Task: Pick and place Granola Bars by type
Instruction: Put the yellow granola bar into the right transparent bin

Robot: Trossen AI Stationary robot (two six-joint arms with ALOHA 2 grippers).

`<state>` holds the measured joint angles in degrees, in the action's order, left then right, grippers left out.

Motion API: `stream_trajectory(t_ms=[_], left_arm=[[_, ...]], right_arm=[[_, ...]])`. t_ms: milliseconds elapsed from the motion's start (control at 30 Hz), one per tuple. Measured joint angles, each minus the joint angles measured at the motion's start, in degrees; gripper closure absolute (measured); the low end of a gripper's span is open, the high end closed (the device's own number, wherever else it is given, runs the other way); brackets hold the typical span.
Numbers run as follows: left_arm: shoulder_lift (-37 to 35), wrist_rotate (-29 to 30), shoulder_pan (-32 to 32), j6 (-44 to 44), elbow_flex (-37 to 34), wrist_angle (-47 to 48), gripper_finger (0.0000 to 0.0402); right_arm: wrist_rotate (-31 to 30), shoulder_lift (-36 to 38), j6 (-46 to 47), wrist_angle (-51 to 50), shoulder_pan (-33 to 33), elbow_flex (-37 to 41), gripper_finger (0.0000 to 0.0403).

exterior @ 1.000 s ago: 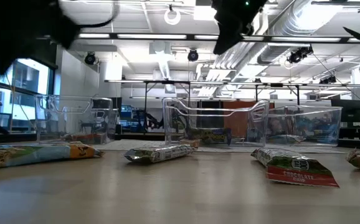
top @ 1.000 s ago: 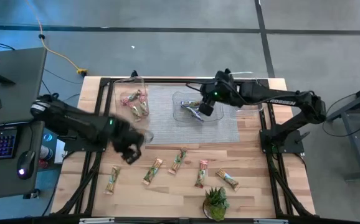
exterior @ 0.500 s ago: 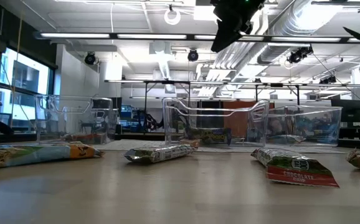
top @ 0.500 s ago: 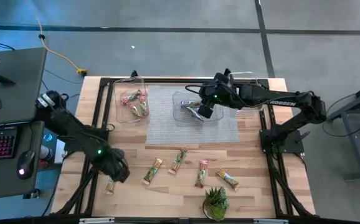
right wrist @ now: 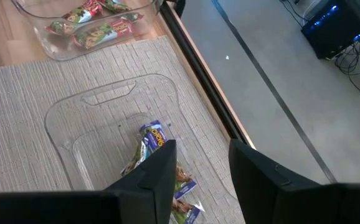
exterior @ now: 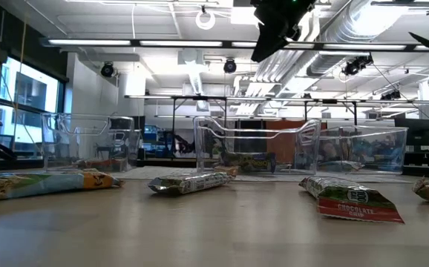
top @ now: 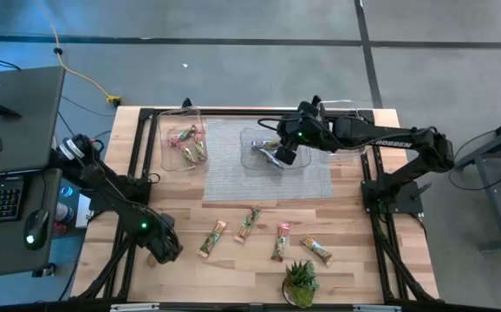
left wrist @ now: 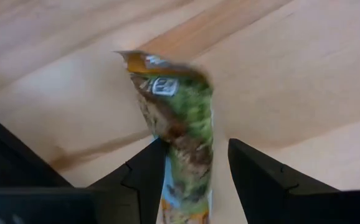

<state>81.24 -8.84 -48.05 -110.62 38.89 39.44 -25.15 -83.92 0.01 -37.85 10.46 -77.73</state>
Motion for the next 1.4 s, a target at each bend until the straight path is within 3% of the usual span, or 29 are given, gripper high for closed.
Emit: stream_trajectory(t_ms=[200,400,567,667,833,933,1033,1133,1267,1400], left_arm=[[1.32,0.96,0.04,3.89,0.00,0.02,0.0249],[0.67,3.60,0.39,7.20,0.11,-0.75,0.0323],[-1.60,6.57,4.39,12.71,1.68,-0.77,0.0382],[-3.89,10.14,8.56,21.38,4.05,-0.74,0.0385],[-6.68,16.86,17.64,42.11,9.10,-0.94,0.0360],[-7.11,17.30,23.81,56.94,12.06,-4.59,0.0357],[-7.12,12.90,29.63,72.58,14.15,-12.11,0.0359],[-7.14,3.28,35.25,85.60,15.27,-20.41,0.0360],[-7.14,-8.43,42.01,92.53,16.51,-26.85,0.0360],[-6.47,-11.86,47.22,97.64,16.68,-27.30,0.0360]], right_arm=[[0.87,0.00,0.00,0.00,0.00,0.00,0.0272],[11.21,0.00,-0.58,0.99,-0.02,0.02,0.0272],[17.93,0.02,-3.09,8.07,-0.02,1.89,0.0272],[22.74,0.04,-5.99,13.63,-0.02,4.11,0.0272],[37.71,0.03,-15.60,24.94,-1.70,11.44,0.0272],[42.38,0.02,-18.30,35.20,-4.00,17.17,0.0272],[41.66,0.02,-18.38,47.47,-6.19,23.04,0.0272],[41.42,0.02,-18.40,56.32,-7.68,28.13,0.0272],[40.92,0.02,-18.03,62.77,-8.46,32.13,0.0272],[40.03,0.02,-13.68,67.32,-8.22,33.51,0.0272]])
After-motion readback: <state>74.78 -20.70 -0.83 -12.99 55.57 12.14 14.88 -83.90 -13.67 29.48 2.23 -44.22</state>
